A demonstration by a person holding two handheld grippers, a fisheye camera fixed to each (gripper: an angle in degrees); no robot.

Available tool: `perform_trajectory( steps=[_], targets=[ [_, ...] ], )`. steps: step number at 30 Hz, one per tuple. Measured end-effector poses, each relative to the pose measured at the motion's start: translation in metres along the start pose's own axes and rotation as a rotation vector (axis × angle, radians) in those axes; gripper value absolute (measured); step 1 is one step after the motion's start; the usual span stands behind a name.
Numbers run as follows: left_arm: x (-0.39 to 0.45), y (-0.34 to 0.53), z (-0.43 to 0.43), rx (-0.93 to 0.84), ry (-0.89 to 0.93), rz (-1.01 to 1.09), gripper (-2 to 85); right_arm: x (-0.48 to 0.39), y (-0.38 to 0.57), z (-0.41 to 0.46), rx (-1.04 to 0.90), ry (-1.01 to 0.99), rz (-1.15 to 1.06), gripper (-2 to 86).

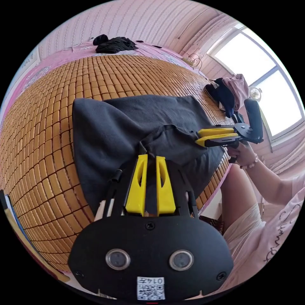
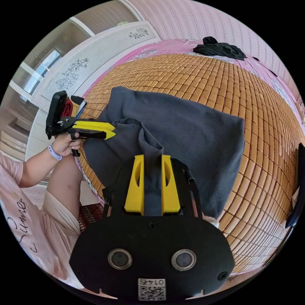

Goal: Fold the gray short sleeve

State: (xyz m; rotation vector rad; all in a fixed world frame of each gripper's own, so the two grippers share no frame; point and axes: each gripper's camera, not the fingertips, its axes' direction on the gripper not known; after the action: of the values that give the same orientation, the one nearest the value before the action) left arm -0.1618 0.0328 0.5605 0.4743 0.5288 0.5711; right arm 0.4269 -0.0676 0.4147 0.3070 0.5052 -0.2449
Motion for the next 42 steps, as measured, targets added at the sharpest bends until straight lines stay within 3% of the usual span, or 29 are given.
perform_trajectory(
  steps=[2,7,12,16,22,26,28,32,38,42],
  targets=[
    [-0.002,0.004,-0.003,0.006,-0.011,-0.007,-0.2,0.0,0.004,-0.007,0.02,-0.005,-0.014,3.0],
    [0.014,0.047,-0.04,0.117,0.093,0.133,-0.5,-0.014,0.046,-0.051,0.067,-0.238,-0.189,1.8],
    [0.014,0.105,-0.031,-0.022,0.181,0.125,3.6,-0.025,0.084,-0.048,-0.089,-0.234,-0.209,3.0],
    [0.001,0.123,-0.029,-0.051,0.168,0.035,5.2,-0.005,0.079,-0.063,-0.021,-0.181,-0.094,5.9],
    [-0.045,0.051,-0.05,0.188,-0.009,-0.057,7.8,0.046,0.012,-0.081,0.225,0.064,0.153,10.3],
    [-0.09,-0.006,-0.03,0.236,-0.012,-0.209,8.5,0.088,-0.024,-0.058,0.211,0.031,0.327,10.0],
    [-0.103,-0.02,-0.017,0.226,0.009,-0.257,7.0,0.102,-0.035,-0.044,0.154,0.007,0.421,5.4],
    [-0.111,-0.027,0.005,0.165,-0.059,-0.255,-0.1,0.11,-0.023,-0.058,0.25,-0.038,0.492,1.4],
    [-0.144,0.0,0.012,0.271,-0.002,-0.443,0.1,0.101,-0.019,-0.061,0.261,-0.01,0.479,0.3],
    [-0.136,0.015,0.003,0.317,0.026,-0.404,1.3,0.073,-0.021,-0.084,0.273,0.102,0.443,0.1]
  ],
)
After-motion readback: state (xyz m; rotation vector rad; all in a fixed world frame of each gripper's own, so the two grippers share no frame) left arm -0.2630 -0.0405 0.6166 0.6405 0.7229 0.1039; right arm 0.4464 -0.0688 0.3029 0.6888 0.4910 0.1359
